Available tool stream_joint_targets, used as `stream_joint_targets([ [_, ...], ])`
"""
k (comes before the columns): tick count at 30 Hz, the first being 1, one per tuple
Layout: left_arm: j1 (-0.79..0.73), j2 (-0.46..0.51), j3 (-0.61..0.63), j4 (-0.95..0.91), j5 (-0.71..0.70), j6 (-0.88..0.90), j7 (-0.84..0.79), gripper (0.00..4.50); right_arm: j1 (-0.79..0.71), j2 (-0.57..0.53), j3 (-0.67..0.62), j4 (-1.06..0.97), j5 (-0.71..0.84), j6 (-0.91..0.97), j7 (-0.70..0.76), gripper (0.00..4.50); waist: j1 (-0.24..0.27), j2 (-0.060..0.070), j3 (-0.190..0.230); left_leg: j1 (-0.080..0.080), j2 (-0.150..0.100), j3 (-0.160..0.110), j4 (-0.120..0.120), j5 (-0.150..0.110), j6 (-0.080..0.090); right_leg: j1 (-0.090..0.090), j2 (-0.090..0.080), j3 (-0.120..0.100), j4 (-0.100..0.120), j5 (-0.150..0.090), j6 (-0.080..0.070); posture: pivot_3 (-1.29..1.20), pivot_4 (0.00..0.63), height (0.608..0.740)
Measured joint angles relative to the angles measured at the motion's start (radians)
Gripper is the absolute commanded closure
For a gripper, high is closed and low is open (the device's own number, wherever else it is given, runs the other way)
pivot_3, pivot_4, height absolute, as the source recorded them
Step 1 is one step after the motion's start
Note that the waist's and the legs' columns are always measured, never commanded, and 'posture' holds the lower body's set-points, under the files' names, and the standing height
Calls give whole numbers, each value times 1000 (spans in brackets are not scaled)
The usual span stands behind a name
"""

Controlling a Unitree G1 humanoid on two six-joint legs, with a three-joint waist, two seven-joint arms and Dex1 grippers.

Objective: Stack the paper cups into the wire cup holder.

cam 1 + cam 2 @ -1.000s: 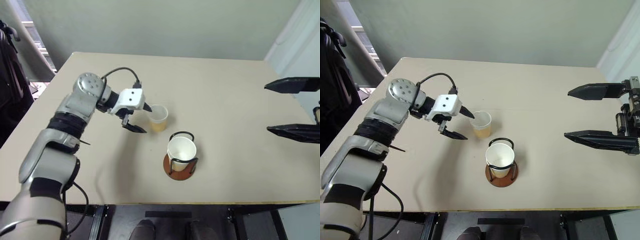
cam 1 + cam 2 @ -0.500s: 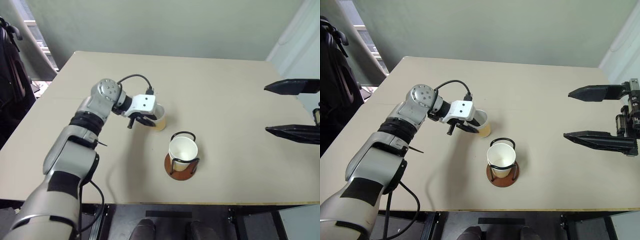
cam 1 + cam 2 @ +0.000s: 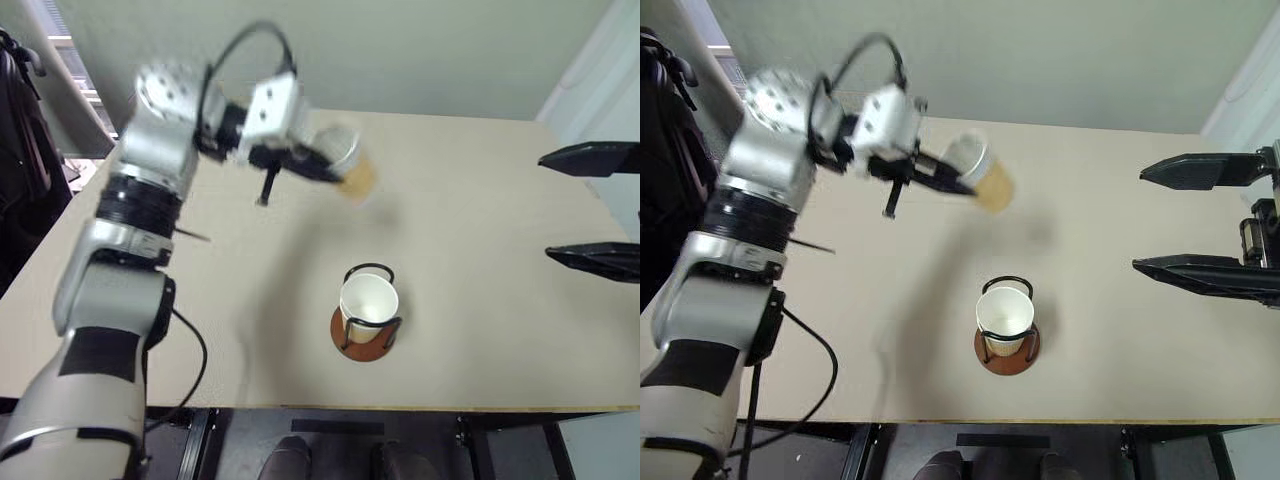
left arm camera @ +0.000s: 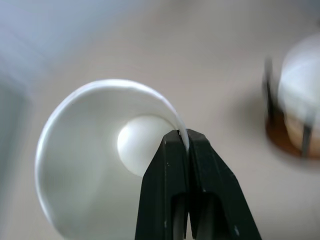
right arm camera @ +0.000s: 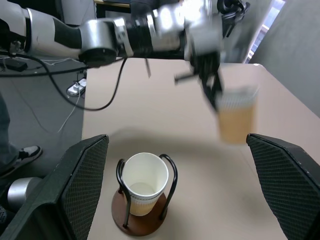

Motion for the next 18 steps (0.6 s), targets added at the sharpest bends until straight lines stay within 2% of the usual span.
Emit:
stream_joint_targets([
  [3,10,63,-35,-224,-190,79,-2,4471,0,0,5,0,-8,-1,-2,0,-3,0,0,1,0,2,0,0,0,0,0,1,0,0,0,0,150,740],
  [6,42,160,-131,-349,-273,89,-2,4471,1,0,6,-1,-12,-1,-3,0,-7,1,-1,6,1,0,0,0,0,1,0,4,0,0,0,0,150,740],
  [8,73,210,-222,-368,-281,73,-3,4471,4,0,4,-1,-12,-1,-3,0,-7,2,-1,10,1,-1,0,0,1,5,0,4,1,0,0,0,150,740],
  [11,82,228,-309,-364,-279,44,-3,4471,22,-11,-6,-6,-20,2,2,0,-6,2,0,11,1,-3,4,-1,2,8,0,3,1,0,1,0,150,740],
  [18,67,223,-395,-332,-262,-16,-3,4471,78,-20,-64,-2,-48,14,28,0,-7,2,0,10,0,-2,6,-4,4,8,-1,3,0,0,0,0,150,740],
])
